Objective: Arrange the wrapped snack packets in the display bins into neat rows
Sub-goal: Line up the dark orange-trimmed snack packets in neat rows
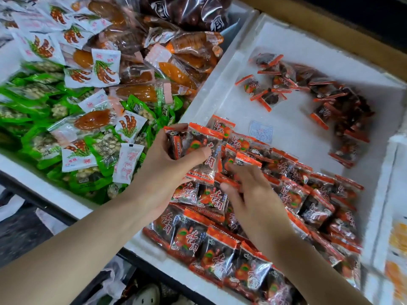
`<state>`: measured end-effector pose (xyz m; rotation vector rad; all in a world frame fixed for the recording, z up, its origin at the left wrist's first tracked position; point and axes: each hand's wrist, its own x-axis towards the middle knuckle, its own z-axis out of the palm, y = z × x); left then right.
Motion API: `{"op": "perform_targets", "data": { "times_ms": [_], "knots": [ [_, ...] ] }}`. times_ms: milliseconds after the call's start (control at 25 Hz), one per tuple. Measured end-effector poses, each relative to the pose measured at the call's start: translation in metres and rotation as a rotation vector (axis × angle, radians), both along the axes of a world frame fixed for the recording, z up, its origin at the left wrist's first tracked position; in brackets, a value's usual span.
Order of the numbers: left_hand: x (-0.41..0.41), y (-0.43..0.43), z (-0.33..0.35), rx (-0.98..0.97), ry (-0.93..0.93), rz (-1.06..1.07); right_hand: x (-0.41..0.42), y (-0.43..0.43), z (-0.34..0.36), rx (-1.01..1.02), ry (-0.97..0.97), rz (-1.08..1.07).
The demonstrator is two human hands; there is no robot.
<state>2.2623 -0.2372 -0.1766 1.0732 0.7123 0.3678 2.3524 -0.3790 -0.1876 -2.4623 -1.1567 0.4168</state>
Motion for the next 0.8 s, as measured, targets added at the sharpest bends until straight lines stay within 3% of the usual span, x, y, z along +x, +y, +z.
{"op": "perform_targets", "data": {
  "times_ms": [120,200,360,640,800],
  "knots": [
    [-0.006,-0.009,0.0,0.001,-0.031,-0.105,0.002,-0.004,0.026,0.32,0.522,-0.19],
    [-0.009,-0.017,-0.003,0.022,-0.023,-0.14,0.003,-0.008,0.032,0.324,0.715,-0.172],
    [-0.013,-0.032,-0.01,0.087,0.02,-0.179,0.003,-0.02,0.032,0.23,0.752,-0.169],
    [-0.017,-0.043,-0.006,-0.04,0.01,-0.313,-0.007,-0.025,0.035,0.247,1.0,-0.285],
    [-0.019,-0.038,-0.005,-0.168,-0.019,-0.195,-0.004,-0.033,0.045,0.267,0.988,-0.283]
  ]
}}
